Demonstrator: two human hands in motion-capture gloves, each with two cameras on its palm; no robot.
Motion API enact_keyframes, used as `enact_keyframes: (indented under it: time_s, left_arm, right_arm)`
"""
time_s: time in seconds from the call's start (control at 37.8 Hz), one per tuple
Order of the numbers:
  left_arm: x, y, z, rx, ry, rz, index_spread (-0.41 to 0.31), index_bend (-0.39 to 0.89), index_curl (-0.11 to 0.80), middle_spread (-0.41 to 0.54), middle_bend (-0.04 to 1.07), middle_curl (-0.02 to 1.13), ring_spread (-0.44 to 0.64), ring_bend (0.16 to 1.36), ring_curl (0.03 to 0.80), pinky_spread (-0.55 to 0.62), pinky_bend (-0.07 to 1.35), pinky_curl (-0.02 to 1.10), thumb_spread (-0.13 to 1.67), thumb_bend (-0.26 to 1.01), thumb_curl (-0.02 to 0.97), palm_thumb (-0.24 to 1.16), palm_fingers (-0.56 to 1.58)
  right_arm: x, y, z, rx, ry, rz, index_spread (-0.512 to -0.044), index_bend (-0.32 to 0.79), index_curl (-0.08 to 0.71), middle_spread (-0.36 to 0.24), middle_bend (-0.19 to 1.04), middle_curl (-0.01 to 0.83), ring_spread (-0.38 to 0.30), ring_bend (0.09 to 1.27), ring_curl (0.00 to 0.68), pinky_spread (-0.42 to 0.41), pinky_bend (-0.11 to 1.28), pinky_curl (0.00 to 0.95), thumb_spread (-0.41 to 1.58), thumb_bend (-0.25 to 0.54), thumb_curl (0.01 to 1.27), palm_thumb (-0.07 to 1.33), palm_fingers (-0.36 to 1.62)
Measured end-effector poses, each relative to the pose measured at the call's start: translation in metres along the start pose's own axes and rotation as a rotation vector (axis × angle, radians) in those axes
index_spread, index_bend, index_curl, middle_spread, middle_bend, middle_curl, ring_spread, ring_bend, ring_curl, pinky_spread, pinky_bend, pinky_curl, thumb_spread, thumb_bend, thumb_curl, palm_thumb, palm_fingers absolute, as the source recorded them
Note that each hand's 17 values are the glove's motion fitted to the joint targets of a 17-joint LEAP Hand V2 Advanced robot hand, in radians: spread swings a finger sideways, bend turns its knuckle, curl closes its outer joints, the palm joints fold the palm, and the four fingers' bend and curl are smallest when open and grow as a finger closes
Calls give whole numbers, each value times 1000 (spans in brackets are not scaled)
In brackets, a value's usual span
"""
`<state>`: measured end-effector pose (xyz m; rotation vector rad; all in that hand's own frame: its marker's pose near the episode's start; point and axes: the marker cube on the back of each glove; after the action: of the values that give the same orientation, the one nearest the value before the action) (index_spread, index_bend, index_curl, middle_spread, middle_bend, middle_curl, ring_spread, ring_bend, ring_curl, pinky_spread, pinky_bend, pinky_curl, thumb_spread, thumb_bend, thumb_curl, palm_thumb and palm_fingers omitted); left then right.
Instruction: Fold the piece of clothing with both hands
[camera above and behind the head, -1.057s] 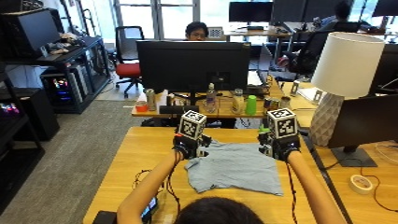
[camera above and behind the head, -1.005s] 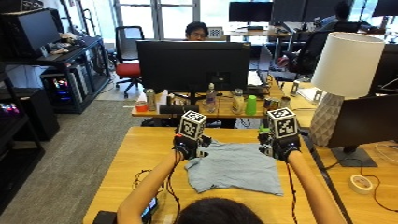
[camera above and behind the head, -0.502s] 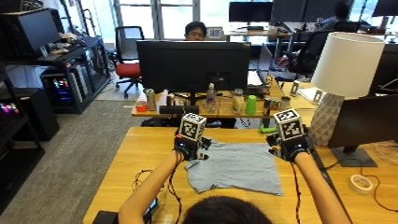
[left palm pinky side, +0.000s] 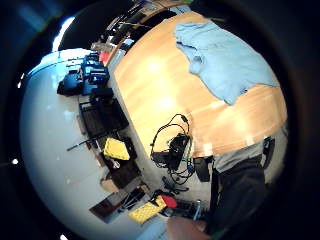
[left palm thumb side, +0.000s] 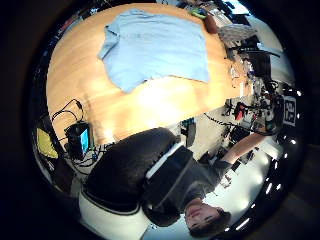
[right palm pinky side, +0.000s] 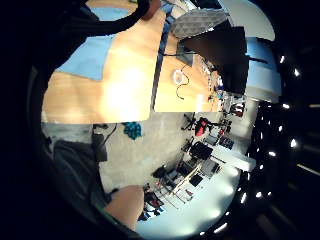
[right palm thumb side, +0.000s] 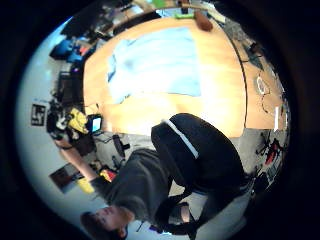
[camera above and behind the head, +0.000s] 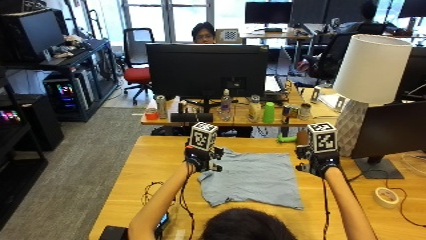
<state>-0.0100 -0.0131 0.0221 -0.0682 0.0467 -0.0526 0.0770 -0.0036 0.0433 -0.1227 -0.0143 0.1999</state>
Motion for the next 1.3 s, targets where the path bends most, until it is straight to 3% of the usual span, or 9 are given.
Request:
enact_keyframes:
  time_s: [0.08, 0.34, 0.82, 1.16, 1.24, 1.3]
  left_arm:
    - [-3, -2, 5, -8, 5, 4, -59, 132, 196, 211, 178, 236, 335, 658, 246, 407, 522, 298, 888, -38, 211, -9, 9]
    - [-12, -19, 28, -34, 41, -7, -104, 147, 223, 226, 181, 249, 347, 674, 256, 418, 506, 305, 889, -26, 240, 14, -1]
    - [0, -51, 42, -49, 79, 38, -51, 133, 240, 241, 184, 269, 349, 685, 265, 425, 499, 315, 852, -37, 264, -11, -15]
    - [6, -87, 57, -80, 69, 0, -17, 171, 268, 221, 183, 279, 308, 681, 264, 413, 466, 311, 850, -30, 276, 0, 67]
    - [12, -79, 65, -121, 41, -27, -16, 179, 279, 217, 176, 281, 292, 676, 266, 403, 457, 313, 861, -22, 280, 18, 81]
    - [20, -53, 66, -190, 16, -73, -16, 178, 286, 215, 172, 280, 286, 671, 267, 400, 452, 314, 868, -19, 283, 29, 85]
  right_arm:
    - [3, -16, 2, 95, 9, -51, -354, 86, 161, -75, 222, 312, -31, 532, 296, 144, 535, 325, 1201, 34, 171, 344, 392]
    - [3, -23, 10, 92, 14, -52, -355, 90, 158, -63, 218, 335, -33, 554, 317, 130, 556, 343, 1180, 4, 196, 392, 386]
    - [-7, -45, 28, 69, 13, -79, -350, 101, 167, -50, 212, 360, -35, 551, 329, 134, 545, 350, 1162, -14, 223, 435, 378]
    - [-19, -91, 53, 33, -16, -79, -349, 107, 174, -47, 218, 372, -39, 540, 332, 135, 533, 350, 1168, -10, 234, 472, 390]
    - [-25, -100, 64, 2, -17, -91, -349, 101, 173, -53, 226, 376, -42, 537, 332, 131, 532, 352, 1170, -12, 234, 479, 401]
    - [-30, -105, 74, -23, -18, -104, -348, 101, 173, -54, 228, 377, -47, 536, 332, 127, 531, 349, 1169, -9, 237, 490, 411]
